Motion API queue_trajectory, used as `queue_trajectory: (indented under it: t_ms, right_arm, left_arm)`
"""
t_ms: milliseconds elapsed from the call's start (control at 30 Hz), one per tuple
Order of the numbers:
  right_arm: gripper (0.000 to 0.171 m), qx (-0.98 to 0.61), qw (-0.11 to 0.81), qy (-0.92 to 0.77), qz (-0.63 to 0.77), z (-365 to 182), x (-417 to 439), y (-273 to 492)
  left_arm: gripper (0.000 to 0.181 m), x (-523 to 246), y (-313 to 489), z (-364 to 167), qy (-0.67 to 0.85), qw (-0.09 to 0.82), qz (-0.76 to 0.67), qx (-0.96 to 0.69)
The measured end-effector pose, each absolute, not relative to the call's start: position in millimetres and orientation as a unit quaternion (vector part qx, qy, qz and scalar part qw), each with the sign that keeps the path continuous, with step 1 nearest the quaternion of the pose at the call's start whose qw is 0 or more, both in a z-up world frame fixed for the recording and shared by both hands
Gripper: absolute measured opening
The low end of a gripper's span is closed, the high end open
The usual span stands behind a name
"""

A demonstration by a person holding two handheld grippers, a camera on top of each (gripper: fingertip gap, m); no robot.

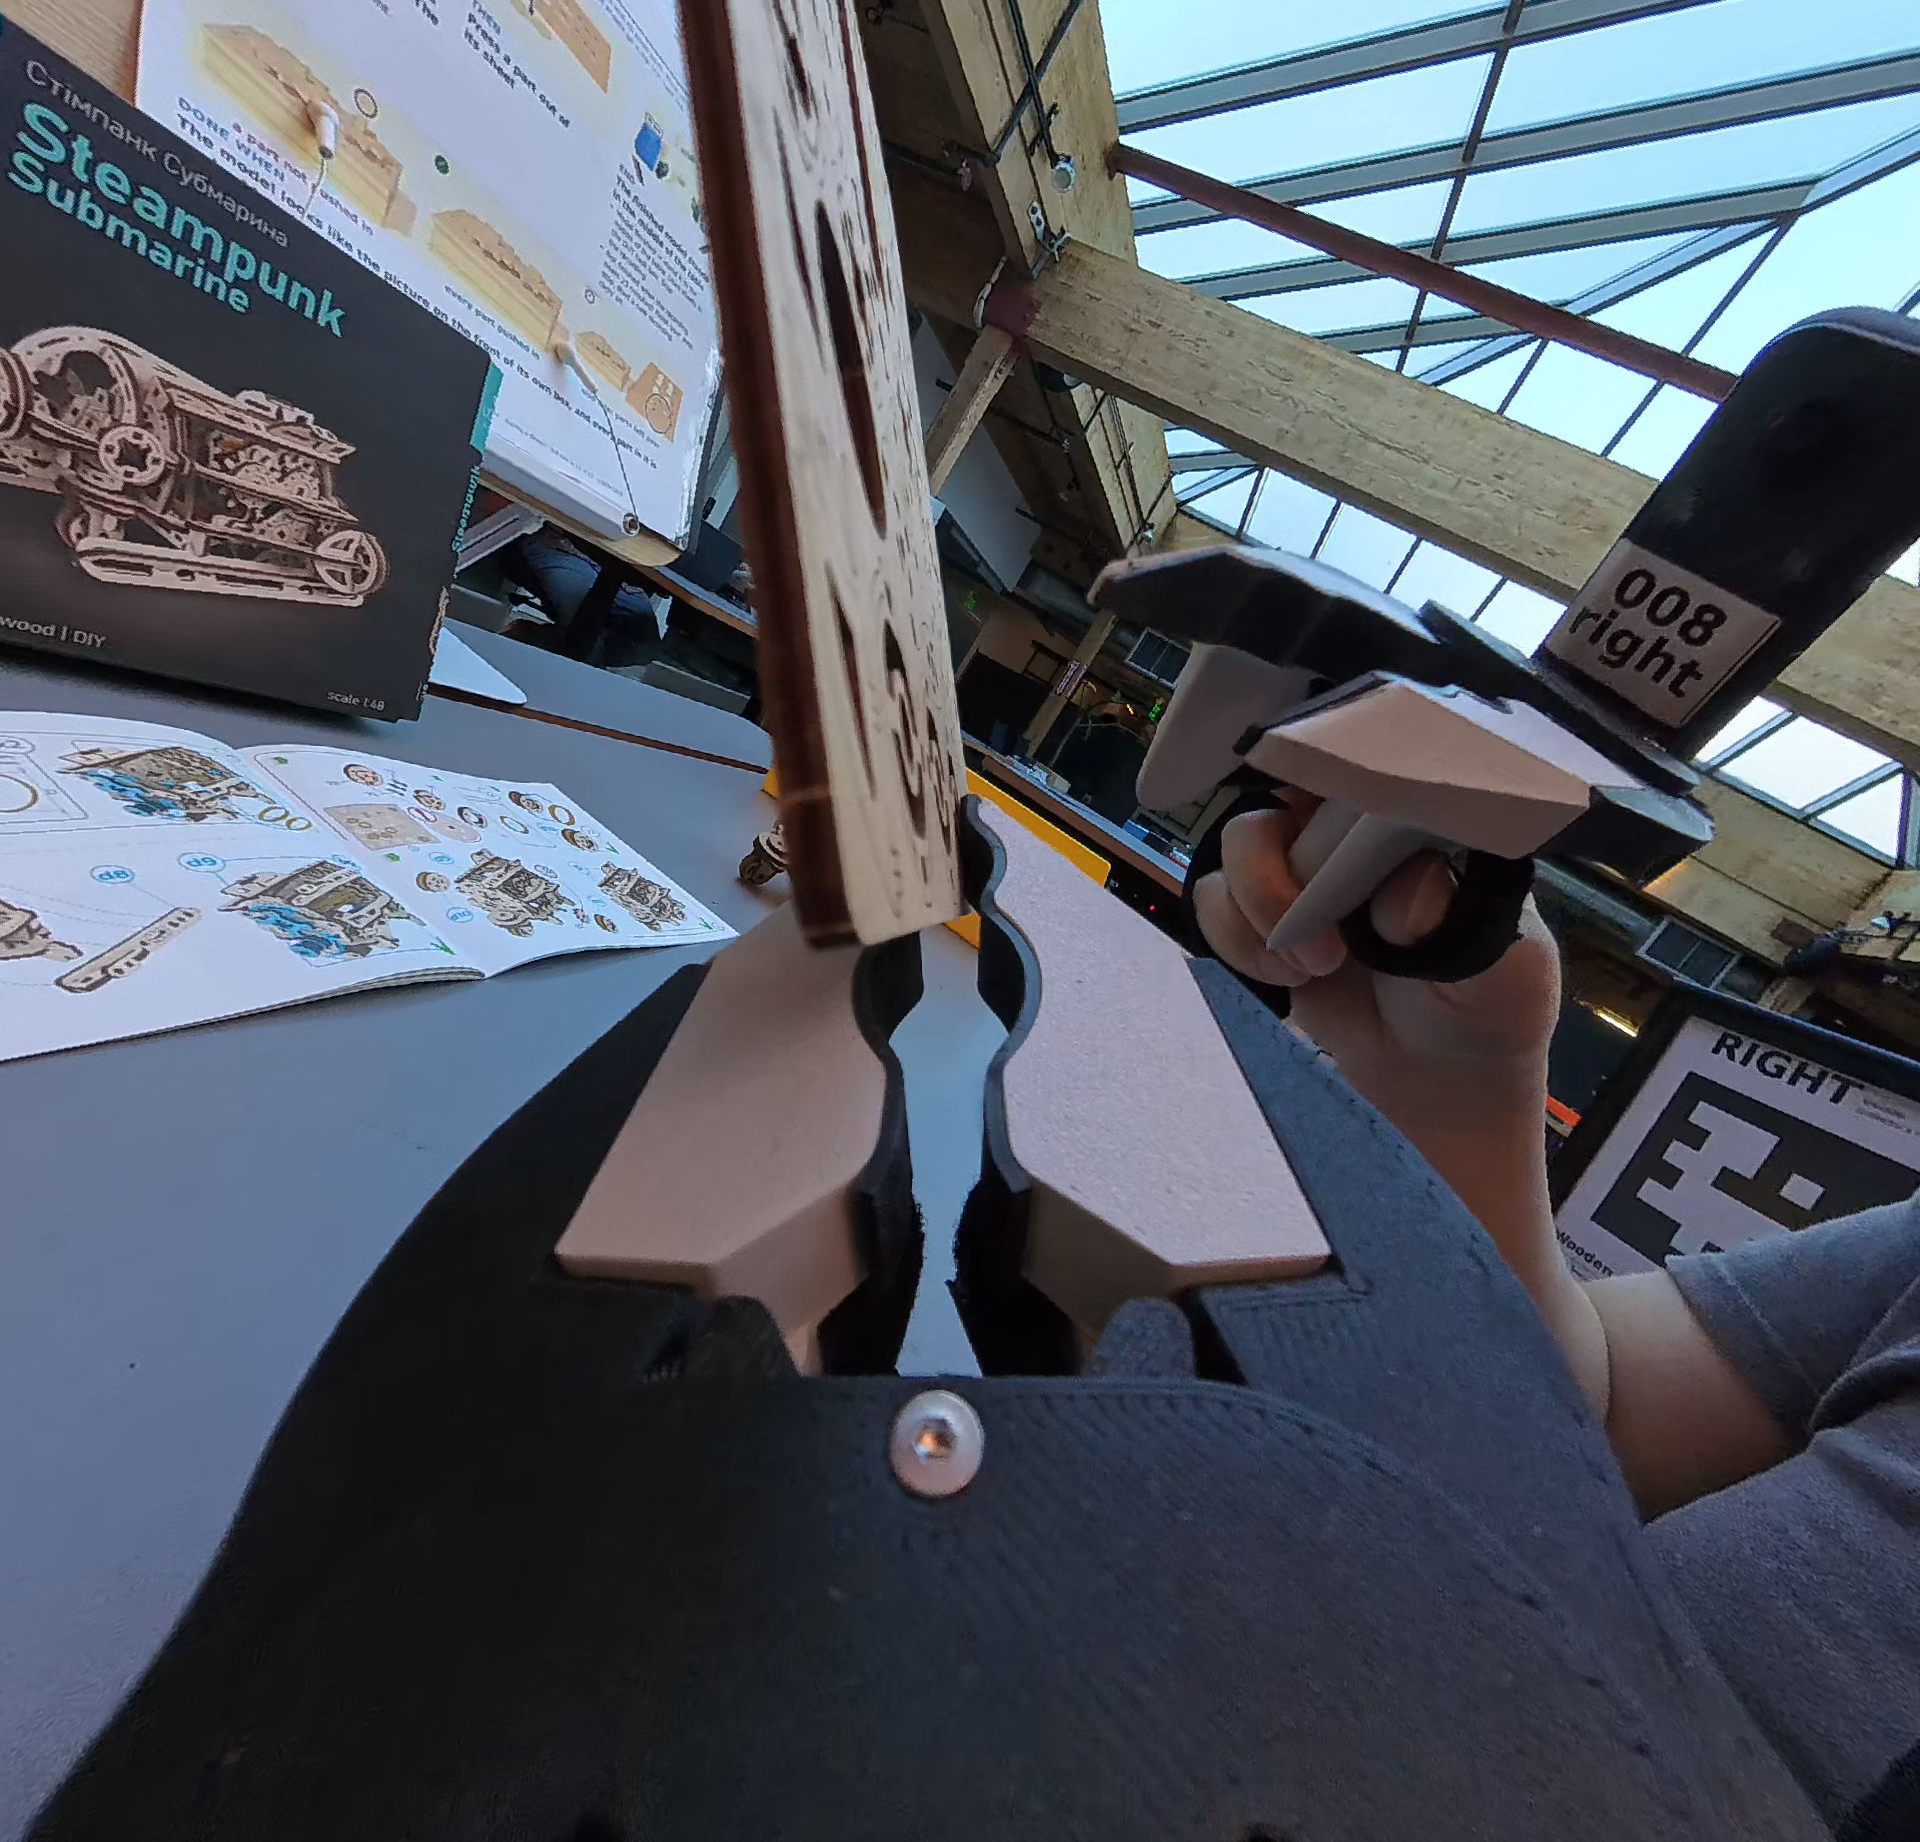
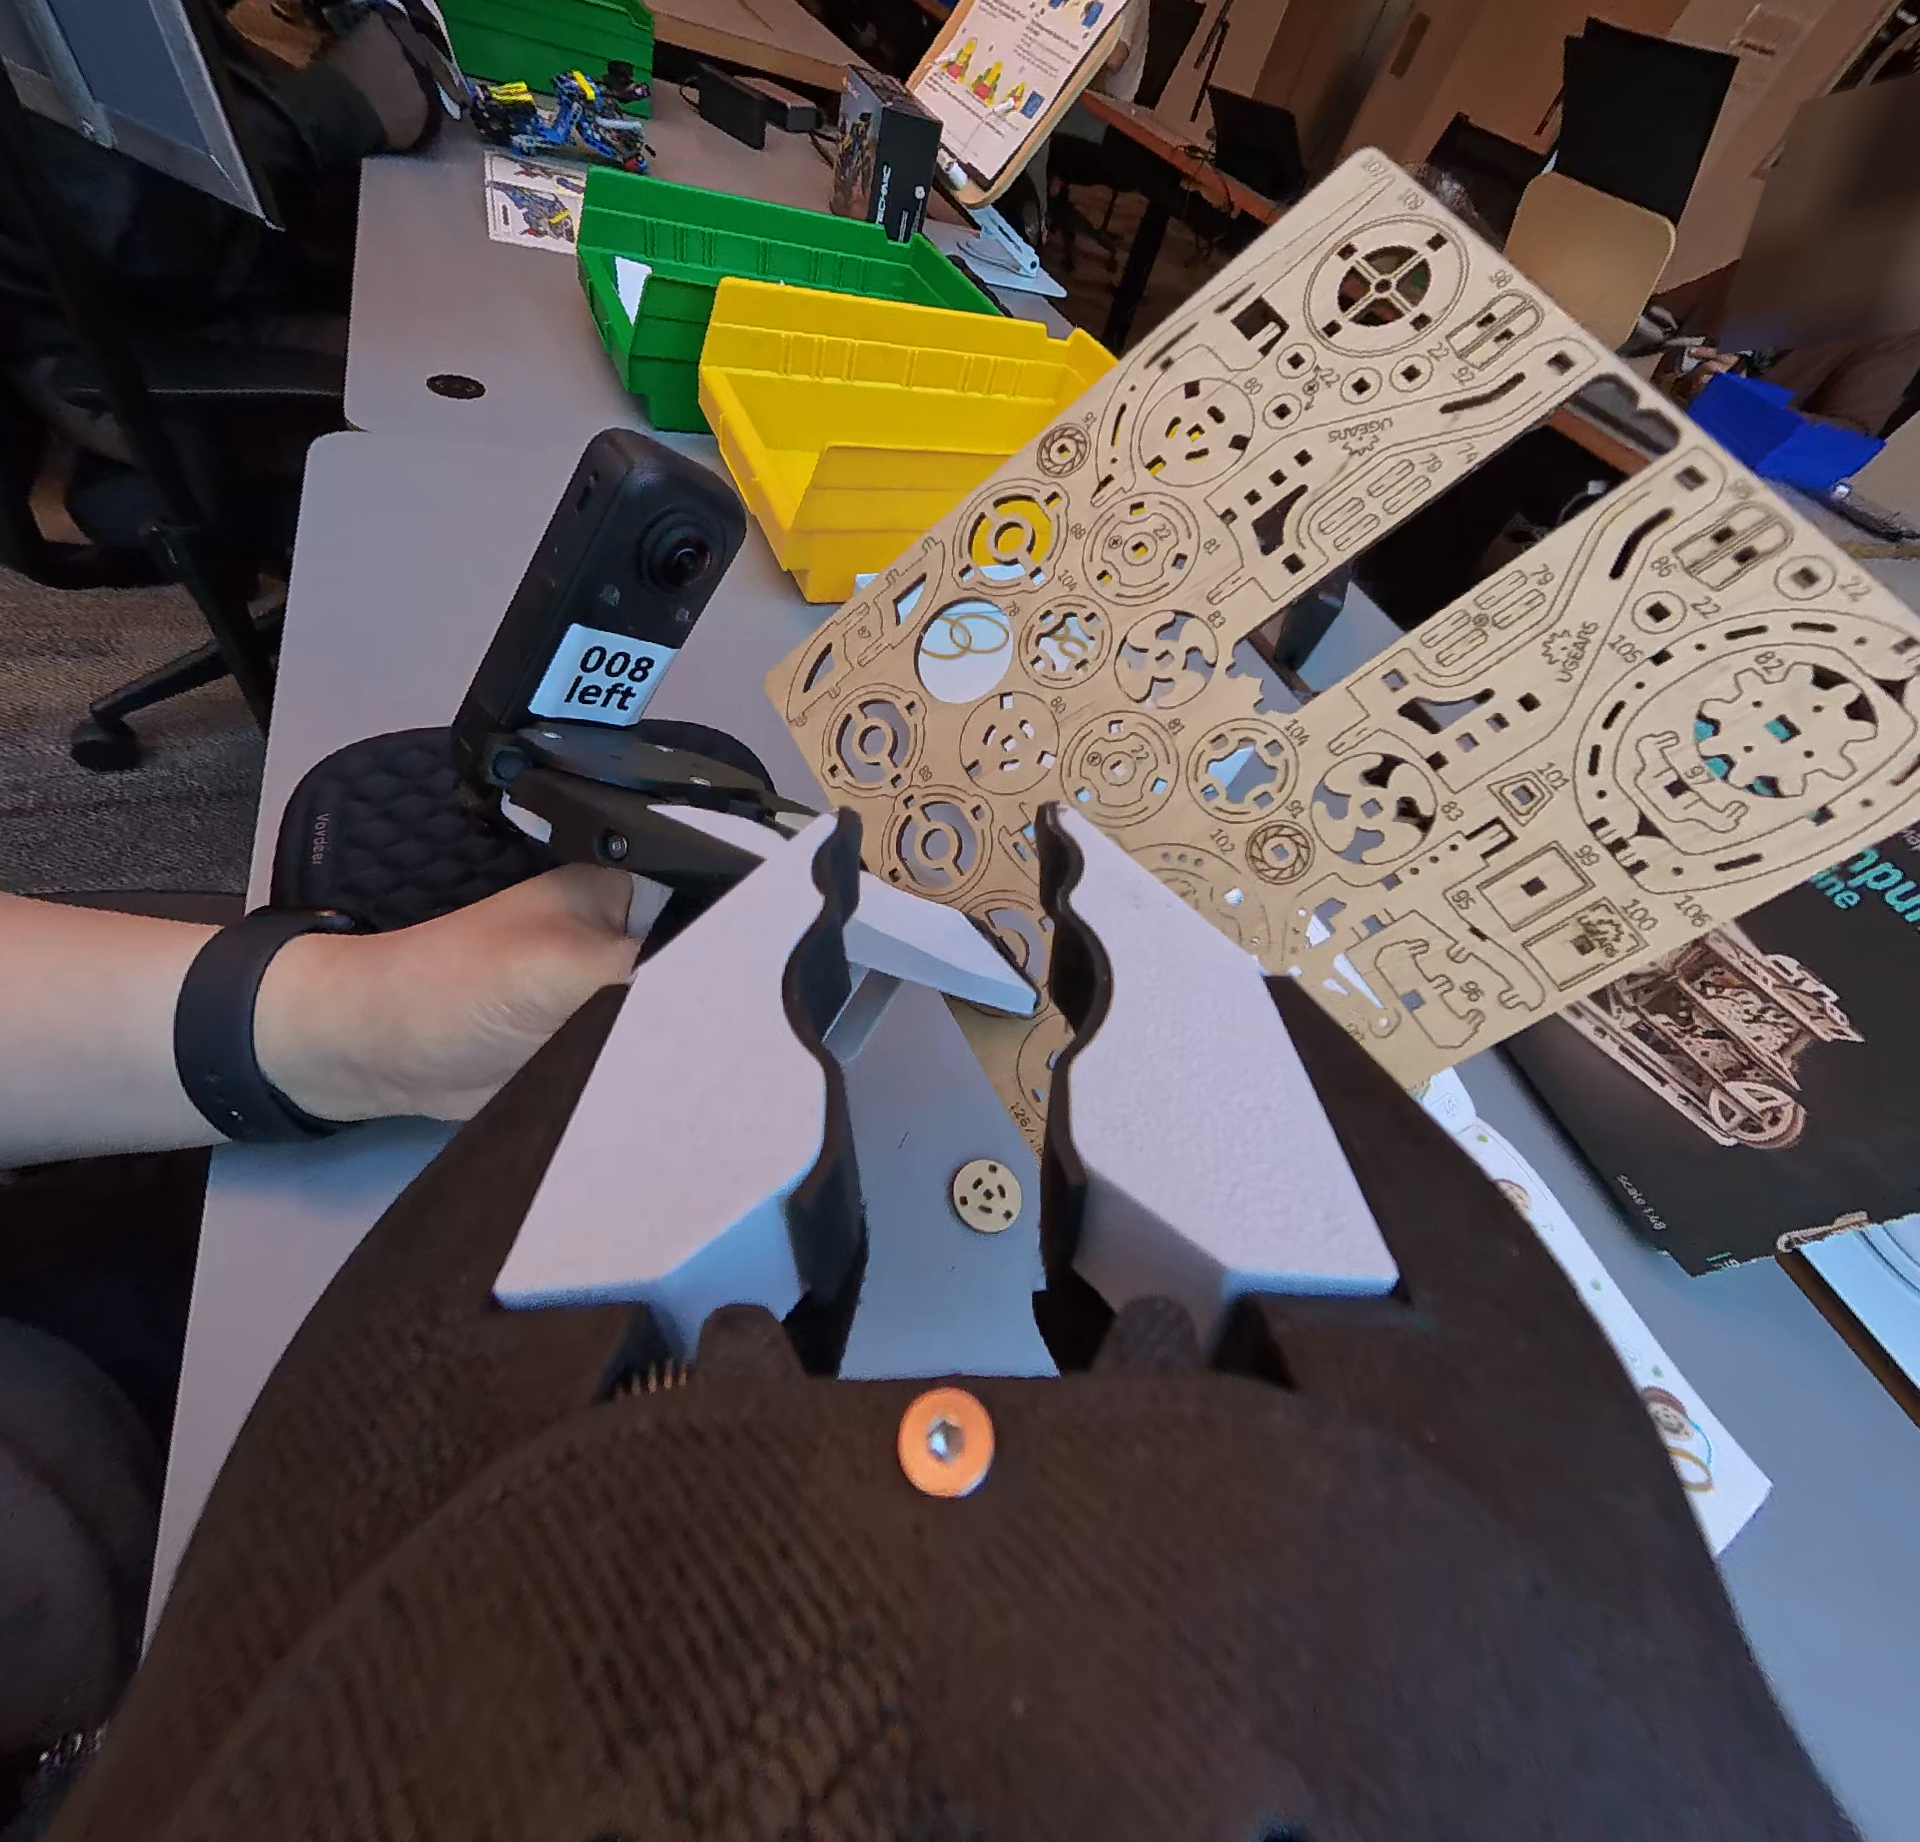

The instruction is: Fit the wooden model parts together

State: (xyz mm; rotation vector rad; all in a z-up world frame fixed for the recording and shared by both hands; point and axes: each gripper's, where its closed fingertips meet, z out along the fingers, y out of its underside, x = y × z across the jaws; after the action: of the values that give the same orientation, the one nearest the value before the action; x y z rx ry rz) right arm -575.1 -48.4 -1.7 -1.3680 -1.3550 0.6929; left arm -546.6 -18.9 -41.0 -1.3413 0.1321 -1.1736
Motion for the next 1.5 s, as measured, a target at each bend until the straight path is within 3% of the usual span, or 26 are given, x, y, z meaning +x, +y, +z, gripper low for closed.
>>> queue_trajectory:
  t_ms: [367,467,533,633,700,833,933,1067,1500]
  right_arm:
    - [0.040,-0.607,0.576,-0.451,0.309,7,-523,2]
    - [0.054,-0.632,0.546,-0.402,0.374,6,-513,21]
    - [0.054,-0.631,0.514,-0.382,0.437,9,-516,23]
    - [0.044,-0.626,0.471,-0.366,0.502,11,-521,24]
    - [0.023,-0.615,0.436,-0.367,0.544,11,-524,19]
    - [0.003,-0.571,0.363,-0.347,0.649,19,-522,8]
    - [0.002,-0.561,0.337,-0.324,0.683,18,-519,11]
    - [0.001,-0.535,0.302,-0.303,0.729,20,-512,10]
    - [0.001,-0.510,0.325,-0.335,0.723,25,-510,0]
  left_arm:
    - [0.000,-546,-23,-36,0.064,0.631,-0.522,-0.570]
    - [0.000,-543,-25,-35,0.071,0.627,-0.530,-0.567]
    - [0.000,-539,-27,-34,0.079,0.621,-0.539,-0.563]
    - [0.000,-535,-30,-32,0.092,0.618,-0.545,-0.559]
    - [0.000,-533,-32,-31,0.098,0.617,-0.548,-0.557]
    - [0.003,-530,-37,-27,0.102,0.604,-0.579,-0.537]
    - [0.015,-526,-39,-26,0.114,0.605,-0.576,-0.538]
    - [0.017,-512,-49,-23,0.163,0.619,-0.552,-0.535]
    - [0.001,-521,-44,-25,0.138,0.614,-0.560,-0.539]
